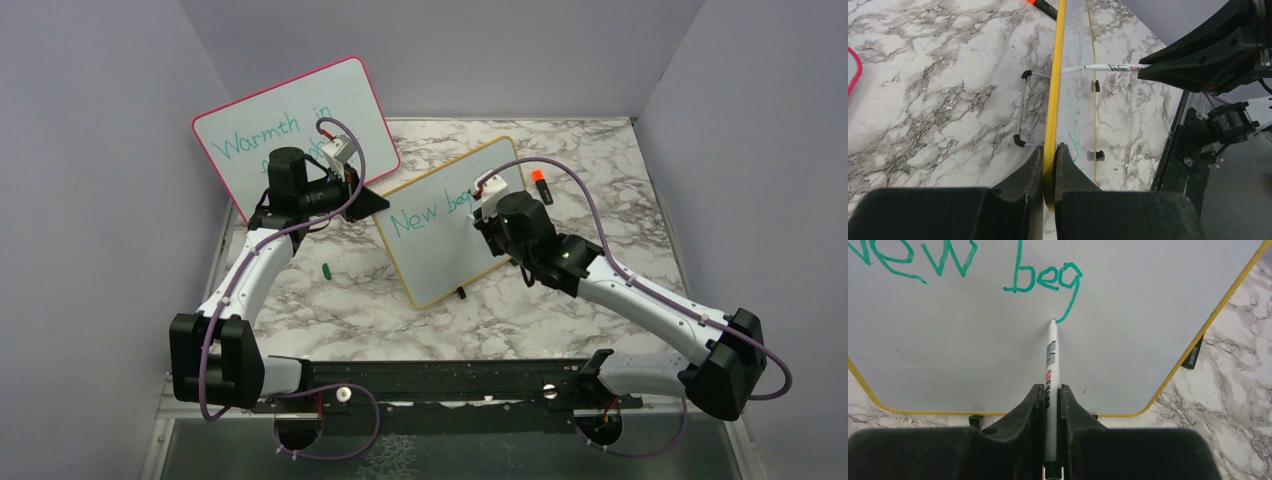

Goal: Write a sentence on the whiteboard

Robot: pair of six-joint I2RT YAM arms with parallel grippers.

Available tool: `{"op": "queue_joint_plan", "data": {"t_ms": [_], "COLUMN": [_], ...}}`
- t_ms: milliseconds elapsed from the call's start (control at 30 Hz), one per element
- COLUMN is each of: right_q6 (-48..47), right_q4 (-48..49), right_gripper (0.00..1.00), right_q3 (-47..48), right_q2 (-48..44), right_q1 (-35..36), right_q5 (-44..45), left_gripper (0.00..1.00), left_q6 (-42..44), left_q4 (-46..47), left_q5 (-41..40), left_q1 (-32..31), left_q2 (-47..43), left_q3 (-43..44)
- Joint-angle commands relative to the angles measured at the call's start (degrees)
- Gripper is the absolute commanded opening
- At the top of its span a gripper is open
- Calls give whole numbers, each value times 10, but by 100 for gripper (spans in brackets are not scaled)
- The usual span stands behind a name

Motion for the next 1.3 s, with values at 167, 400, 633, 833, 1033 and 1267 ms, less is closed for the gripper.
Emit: {"op": "queue_joint_plan", "data": {"t_ms": [167, 400, 633, 833, 1033, 1267], "right_q6": [10, 3, -5, -6, -7, -6], "right_q4": [43, 58, 89, 107, 116, 124], "right_gripper": [0, 0, 0, 0, 0, 0], "right_q3": [16, 13, 14, 17, 22, 21], "right_q2": [-17, -32, -28, -16, -5, 11], "right_q1": [-2, -2, -13, -20, -24, -31], "right_q5": [-14, 46, 55, 53, 48, 43], "left_gripper": [0, 0, 0, 0, 0, 0], "left_q6": [46, 46, 47, 47, 48, 49], "left_q4": [-41, -42, -43, -43, -43, -44], "left_q5": [-49, -50, -50, -50, -49, -49], "left_q1": [-9, -9, -9, -9, -9, -9], "left_q2": [12, 11, 9, 9, 10, 11], "left_q3": [-10, -10, -11, -10, -10, -10]}}
